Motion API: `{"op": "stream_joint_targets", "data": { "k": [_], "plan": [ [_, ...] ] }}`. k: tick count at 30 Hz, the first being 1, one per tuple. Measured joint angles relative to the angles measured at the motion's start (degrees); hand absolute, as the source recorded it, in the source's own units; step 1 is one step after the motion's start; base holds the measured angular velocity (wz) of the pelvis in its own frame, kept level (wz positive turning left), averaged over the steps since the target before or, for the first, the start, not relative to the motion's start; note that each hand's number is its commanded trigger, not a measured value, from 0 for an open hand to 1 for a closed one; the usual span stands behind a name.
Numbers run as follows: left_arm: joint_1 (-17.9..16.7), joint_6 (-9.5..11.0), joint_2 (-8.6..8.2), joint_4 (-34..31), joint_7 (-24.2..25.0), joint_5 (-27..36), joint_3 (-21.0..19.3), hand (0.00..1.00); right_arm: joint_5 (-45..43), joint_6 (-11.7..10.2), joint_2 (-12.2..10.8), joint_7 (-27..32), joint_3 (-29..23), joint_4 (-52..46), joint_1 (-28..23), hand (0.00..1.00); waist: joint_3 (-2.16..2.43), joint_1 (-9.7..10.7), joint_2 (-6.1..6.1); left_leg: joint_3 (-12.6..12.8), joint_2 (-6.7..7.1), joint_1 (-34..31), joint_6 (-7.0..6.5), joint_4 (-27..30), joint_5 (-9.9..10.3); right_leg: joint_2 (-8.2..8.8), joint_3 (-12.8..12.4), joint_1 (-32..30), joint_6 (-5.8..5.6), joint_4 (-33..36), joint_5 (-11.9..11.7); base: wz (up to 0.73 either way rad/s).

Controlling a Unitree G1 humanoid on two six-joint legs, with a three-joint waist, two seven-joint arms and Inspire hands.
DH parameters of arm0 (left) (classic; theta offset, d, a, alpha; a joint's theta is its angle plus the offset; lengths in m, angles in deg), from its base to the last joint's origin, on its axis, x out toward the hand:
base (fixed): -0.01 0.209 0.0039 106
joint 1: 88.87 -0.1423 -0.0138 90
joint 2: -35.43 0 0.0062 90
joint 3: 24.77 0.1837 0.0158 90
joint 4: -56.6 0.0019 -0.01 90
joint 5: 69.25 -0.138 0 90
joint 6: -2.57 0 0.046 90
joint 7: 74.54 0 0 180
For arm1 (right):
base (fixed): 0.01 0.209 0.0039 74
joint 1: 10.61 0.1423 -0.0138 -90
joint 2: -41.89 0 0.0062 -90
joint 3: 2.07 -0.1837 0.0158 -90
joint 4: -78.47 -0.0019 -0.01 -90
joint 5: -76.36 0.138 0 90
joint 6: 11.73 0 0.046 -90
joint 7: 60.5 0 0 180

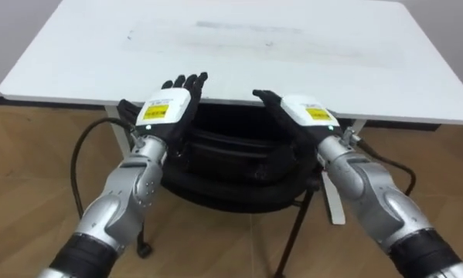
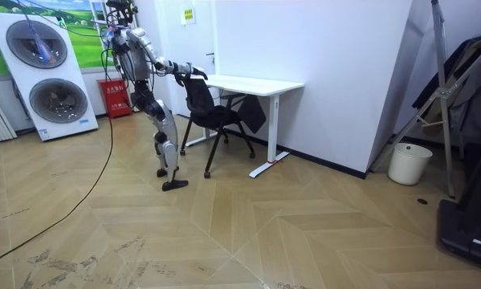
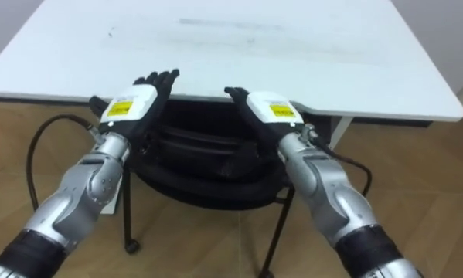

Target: Push chair

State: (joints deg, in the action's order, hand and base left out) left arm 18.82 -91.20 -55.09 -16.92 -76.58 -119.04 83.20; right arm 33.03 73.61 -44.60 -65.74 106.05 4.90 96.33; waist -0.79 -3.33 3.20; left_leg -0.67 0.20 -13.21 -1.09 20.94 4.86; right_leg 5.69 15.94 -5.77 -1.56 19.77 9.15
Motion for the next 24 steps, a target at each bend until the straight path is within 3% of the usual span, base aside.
{"op": "stream_joint_targets", "data": {
  "k": [2, 4, 5, 9, 10, 13, 14, 17, 18, 19, 20, 24],
  "plan": [
    [0.00, 0.08, 0.68, -0.61, 0.42, 0.09, -0.33, 0.00, 0.00, -0.50, 0.98, -0.64, -0.81, -1.69, -0.78, 0.00, 0.04, 0.10, -0.11, 0.01, 0.00, 0.08, -0.28, -0.31, -0.22, -0.11, -0.06, 0.35, -0.14, -0.90, -0.48, 0.04],
    [0.00, 0.55, 3.30, -3.43, 2.42, -0.28, -0.36, 0.00, 1.13, -1.00, 4.99, -2.20, -2.03, -7.38, -2.11, 0.00, 0.07, 0.19, -0.15, 0.01, 0.18, 0.70, -0.48, -1.47, -0.76, -0.17, -0.06, 1.06, -0.35, -2.34, -1.22, -0.02],
    [-0.10, 0.89, 5.19, -3.42, 3.20, -0.22, -0.36, 0.00, 3.16, -1.95, 8.73, -2.17, -3.00, -11.20, -2.14, 0.00, -0.03, 0.32, -0.29, 0.01, 0.35, 1.49, -0.53, -2.54, -1.17, -0.22, -0.12, 1.84, -0.49, -3.55, -1.79, -0.11],
    [-0.50, 4.51, 8.98, -5.91, 5.23, -0.18, -0.40, 0.00, 6.34, -0.04, 10.64, 6.49, -21.66, -15.22, -0.48, 0.00, -0.06, -1.61, -0.66, 0.84, -0.38, 3.08, -0.69, -3.56, -1.10, -1.32, -1.48, 3.72, -0.17, -7.41, -3.05, -0.12],
    [-1.04, 4.61, 9.58, -6.81, 5.23, 0.06, -0.42, 0.00, 7.02, 0.29, 10.82, 7.74, -23.89, -15.47, -0.53, 0.00, -0.05, -1.66, -0.65, 0.93, -0.38, 3.17, -0.77, -3.51, -1.00, -1.41, -1.63, 3.91, -0.17, -7.64, -3.06, 0.00],
    [-3.24, 6.05, 13.86, -13.08, 5.24, 1.02, -3.85, 0.00, 9.67, 1.43, 11.22, 12.87, -31.10, -17.76, -2.57, 0.00, 0.01, -1.64, -0.71, 1.17, -0.38, 2.91, -0.65, -2.98, -0.56, -1.68, -1.81, 3.79, -0.17, -8.03, -3.06, 0.00],
    [-3.45, 7.33, 15.59, -14.17, 5.09, 3.00, -6.33, 0.00, 11.01, 1.58, 11.79, 14.15, -32.82, -18.15, -4.11, 0.00, 0.16, -1.68, -0.99, 1.13, -0.34, 2.92, -0.64, -3.08, -0.52, -1.69, -1.83, 3.80, -0.25, -8.03, -3.06, 0.00],
    [-3.33, 7.55, 14.85, -18.05, -3.77, 3.44, -19.36, 0.00, 11.69, 1.55, 11.89, 16.06, -33.74, -19.73, -5.41, 0.00, 0.36, 0.58, -1.13, 1.68, -0.31, 3.86, -0.57, -4.70, -0.58, -1.59, -2.45, 3.94, -0.52, -7.95, -2.98, -0.11],
    [-3.51, 7.65, 14.84, -19.49, -7.24, 4.08, -23.79, 0.00, 12.95, 1.44, 12.37, 16.92, -34.21, -20.46, -6.02, 0.00, 0.72, 1.34, -1.04, 2.36, -0.23, 4.98, -0.49, -5.87, -0.67, -1.53, -3.34, 4.33, -0.56, -8.04, -2.89, -0.29],
    [-3.70, 7.85, 14.84, -20.07, -8.69, 4.20, -25.75, 0.00, 13.87, 1.43, 12.79, 17.44, -34.63, -20.85, -6.47, 0.00, 0.85, 1.64, -1.01, 2.59, -0.15, 5.62, -0.49, -6.32, -0.66, -1.47, -3.63, 4.85, -0.60, -8.06, -2.74, -0.28],
    [-4.69, 8.10, 14.82, -21.21, -11.16, 4.24, -29.18, 0.00, 15.06, 1.41, 13.81, 18.71, -36.10, -21.70, -7.96, 0.00, 1.29, 2.42, -1.06, 3.05, -0.07, 6.71, -0.48, -7.03, -0.64, -1.44, -4.17, 5.61, -0.64, -8.24, -2.54, -0.21],
    [-11.55, 7.88, 14.81, -22.84, -15.77, 7.83, -38.04, 0.00, 20.65, 1.28, 15.12, 23.84, -43.59, -22.67, -12.78, 0.00, 1.64, 4.97, -1.10, 4.11, 0.03, 10.66, -0.37, -9.20, -0.05, -1.37, -5.15, 8.05, -0.59, -9.09, -1.54, -0.17]
  ]
}}
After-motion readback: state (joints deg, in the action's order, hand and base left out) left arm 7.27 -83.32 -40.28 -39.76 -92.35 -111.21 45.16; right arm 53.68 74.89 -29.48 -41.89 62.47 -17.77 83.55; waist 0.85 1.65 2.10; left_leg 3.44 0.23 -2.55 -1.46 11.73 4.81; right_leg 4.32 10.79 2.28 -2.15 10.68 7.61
